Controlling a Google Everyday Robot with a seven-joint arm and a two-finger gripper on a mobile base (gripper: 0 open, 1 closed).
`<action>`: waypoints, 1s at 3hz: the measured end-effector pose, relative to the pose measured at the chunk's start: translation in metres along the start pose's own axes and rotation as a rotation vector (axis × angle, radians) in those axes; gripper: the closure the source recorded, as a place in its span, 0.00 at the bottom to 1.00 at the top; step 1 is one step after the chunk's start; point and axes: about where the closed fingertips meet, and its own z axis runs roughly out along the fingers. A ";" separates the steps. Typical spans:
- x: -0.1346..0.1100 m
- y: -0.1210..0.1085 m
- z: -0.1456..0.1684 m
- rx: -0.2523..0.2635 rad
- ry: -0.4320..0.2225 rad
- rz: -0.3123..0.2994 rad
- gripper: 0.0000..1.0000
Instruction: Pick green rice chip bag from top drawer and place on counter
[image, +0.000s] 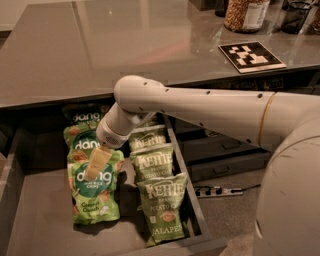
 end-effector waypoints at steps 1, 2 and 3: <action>0.000 0.000 0.001 -0.002 0.000 0.000 0.00; 0.005 0.003 0.010 -0.050 -0.003 0.017 0.09; 0.009 0.006 0.023 -0.105 -0.003 0.031 0.10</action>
Offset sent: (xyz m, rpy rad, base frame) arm -0.0067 0.0019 -0.0211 0.0099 0.1138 0.0319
